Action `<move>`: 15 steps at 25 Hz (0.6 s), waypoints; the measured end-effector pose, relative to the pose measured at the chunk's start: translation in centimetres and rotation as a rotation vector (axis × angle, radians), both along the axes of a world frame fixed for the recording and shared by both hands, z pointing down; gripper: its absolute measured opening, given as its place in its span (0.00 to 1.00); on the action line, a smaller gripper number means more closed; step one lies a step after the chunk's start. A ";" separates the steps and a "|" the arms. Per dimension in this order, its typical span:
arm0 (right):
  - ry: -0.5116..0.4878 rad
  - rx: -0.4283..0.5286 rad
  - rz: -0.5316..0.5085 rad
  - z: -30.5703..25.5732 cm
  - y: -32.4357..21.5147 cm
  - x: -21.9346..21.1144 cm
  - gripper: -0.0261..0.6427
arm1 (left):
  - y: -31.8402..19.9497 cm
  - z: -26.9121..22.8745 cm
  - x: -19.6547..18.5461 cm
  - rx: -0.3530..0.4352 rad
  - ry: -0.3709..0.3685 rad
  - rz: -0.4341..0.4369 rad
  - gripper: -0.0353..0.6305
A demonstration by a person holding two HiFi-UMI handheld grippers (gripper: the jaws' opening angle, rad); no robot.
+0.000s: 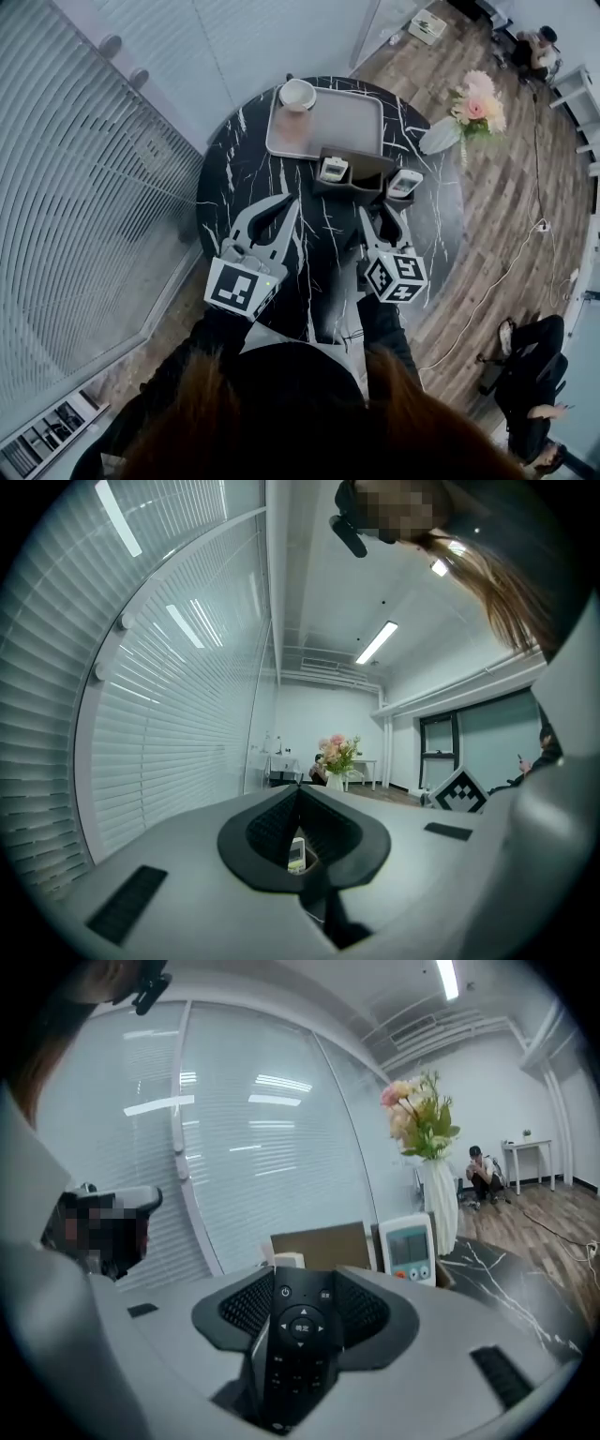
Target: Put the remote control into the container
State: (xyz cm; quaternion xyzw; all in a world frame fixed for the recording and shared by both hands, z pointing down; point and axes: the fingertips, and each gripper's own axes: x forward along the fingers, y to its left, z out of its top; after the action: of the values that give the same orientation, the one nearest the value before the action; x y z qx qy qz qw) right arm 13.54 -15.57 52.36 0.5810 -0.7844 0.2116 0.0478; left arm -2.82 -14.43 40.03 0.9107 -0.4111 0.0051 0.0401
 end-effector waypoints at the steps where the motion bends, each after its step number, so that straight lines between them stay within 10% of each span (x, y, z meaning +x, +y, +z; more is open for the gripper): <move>1: -0.004 0.045 0.014 -1.2 -0.2 0.3 0.35 | 0.0 -0.1 0.0 0.002 0.001 0.001 0.05; 15: 0.003 0.397 0.188 -11.3 -5.6 3.2 0.35 | -1.5 -0.6 -0.2 0.018 0.002 -0.013 0.05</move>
State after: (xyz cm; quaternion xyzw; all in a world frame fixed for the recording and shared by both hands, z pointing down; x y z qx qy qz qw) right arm 16.75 -21.18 41.02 0.6501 -0.7529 0.0555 -0.0862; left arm -3.03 -15.96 39.46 0.9084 -0.4168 0.0002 0.0321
